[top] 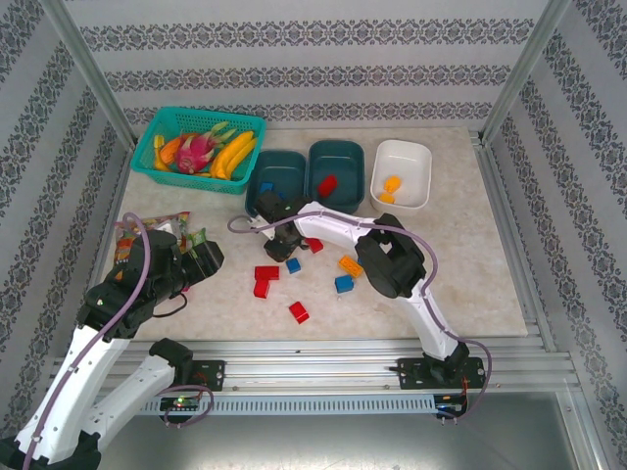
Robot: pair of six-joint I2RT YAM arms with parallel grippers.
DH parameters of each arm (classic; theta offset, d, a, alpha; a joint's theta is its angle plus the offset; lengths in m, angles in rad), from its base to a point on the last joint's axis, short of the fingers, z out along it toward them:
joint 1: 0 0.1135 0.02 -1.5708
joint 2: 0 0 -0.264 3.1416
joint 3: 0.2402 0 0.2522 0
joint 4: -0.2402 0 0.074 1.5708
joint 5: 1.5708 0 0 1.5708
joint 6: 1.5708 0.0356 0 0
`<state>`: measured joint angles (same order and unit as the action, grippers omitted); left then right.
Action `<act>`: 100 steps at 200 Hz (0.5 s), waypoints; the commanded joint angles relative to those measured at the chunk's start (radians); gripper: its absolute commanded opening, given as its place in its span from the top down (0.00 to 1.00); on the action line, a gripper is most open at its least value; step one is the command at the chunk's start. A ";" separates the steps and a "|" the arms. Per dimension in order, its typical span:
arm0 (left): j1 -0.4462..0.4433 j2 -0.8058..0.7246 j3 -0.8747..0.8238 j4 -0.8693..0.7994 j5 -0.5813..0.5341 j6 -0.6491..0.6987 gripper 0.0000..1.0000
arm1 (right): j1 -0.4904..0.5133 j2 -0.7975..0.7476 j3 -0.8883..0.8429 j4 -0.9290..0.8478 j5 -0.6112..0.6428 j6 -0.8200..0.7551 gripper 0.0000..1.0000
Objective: Sort the legos into containers by color
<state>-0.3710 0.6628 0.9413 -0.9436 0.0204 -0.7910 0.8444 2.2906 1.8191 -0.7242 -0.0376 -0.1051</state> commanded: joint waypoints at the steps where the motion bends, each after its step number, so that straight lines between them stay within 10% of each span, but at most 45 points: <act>1: 0.004 -0.001 0.022 0.008 0.015 0.003 0.20 | 0.022 -0.060 -0.021 -0.017 0.005 0.004 0.75; 100: -0.004 0.204 0.090 0.319 0.214 0.001 0.20 | -0.146 -0.466 -0.159 0.015 -0.027 0.166 0.79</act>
<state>-0.3710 0.7982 0.9817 -0.7952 0.1532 -0.7906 0.8104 1.9228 1.7252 -0.7109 -0.0635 -0.0223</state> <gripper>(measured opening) 0.801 0.327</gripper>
